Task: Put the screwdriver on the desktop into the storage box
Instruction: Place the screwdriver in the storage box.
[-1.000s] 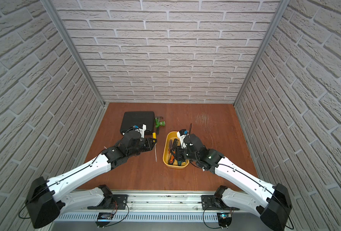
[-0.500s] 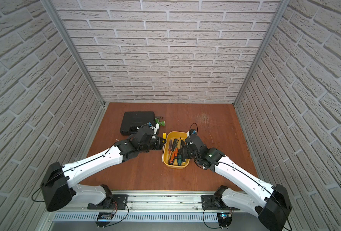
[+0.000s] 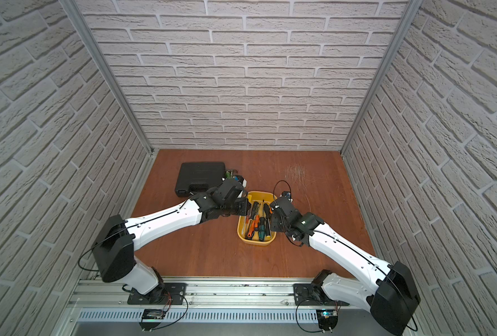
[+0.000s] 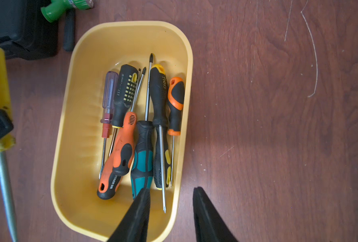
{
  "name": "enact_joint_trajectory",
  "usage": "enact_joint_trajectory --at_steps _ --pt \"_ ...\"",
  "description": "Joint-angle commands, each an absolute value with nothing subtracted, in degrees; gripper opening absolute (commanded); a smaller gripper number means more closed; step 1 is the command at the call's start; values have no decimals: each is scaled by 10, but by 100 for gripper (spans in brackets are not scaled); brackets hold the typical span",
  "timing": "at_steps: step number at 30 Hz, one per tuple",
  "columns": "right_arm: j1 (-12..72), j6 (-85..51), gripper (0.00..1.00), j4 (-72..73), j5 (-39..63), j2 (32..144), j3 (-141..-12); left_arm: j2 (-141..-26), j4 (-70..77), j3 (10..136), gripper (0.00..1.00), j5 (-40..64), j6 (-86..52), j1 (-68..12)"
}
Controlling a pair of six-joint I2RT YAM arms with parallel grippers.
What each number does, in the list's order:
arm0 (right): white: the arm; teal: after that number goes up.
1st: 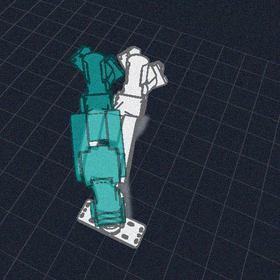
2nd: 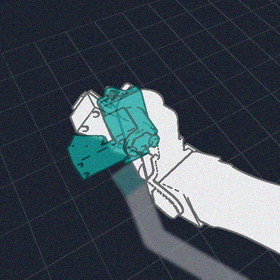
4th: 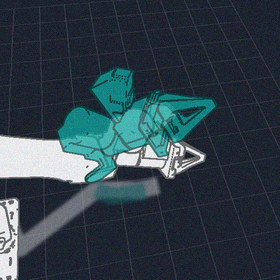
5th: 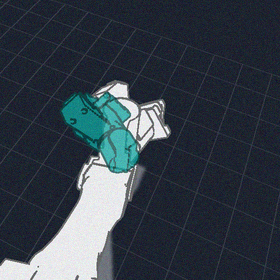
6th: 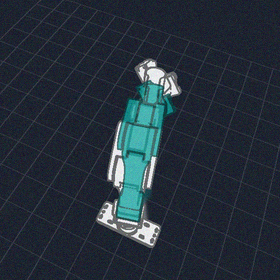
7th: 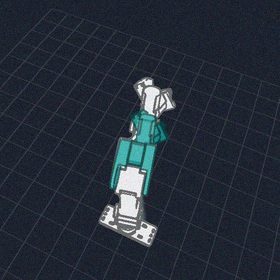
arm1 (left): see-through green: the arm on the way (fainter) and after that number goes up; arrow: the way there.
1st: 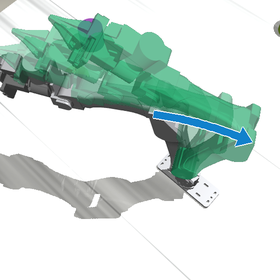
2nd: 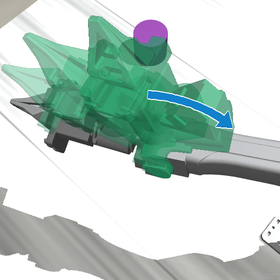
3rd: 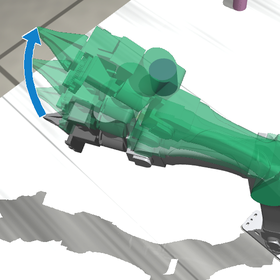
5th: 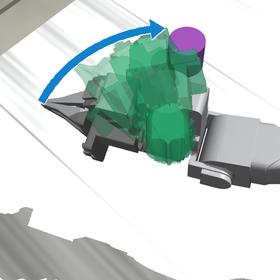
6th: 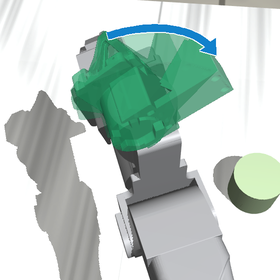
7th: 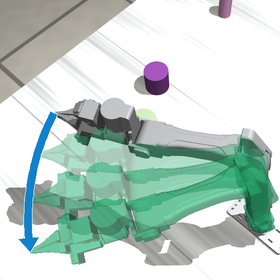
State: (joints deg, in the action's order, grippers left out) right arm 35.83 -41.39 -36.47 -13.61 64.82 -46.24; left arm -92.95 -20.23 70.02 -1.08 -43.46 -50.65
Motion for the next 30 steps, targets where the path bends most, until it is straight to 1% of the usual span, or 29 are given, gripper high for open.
enact_joint_trajectory --at_steps 1,8,15,24,30 --pt "356 -415 40 -368 -151 658 -462 -961 -224 740 0 -25 -419 -505" --pt "356 -402 39 -371 -135 686 -464 -1014 -240 761 0 -22 -426 -507" --pt "356 -397 38 -369 -125 699 -468 -1018 -236 744 0 -31 -438 -508" --pt "356 -393 37 -370 -122 704 -470 -1034 -244 763 0 -32 -439 -509" --pt "356 -386 37 -380 -123 688 -480 -1035 -240 768 0 -32 -441 -507"
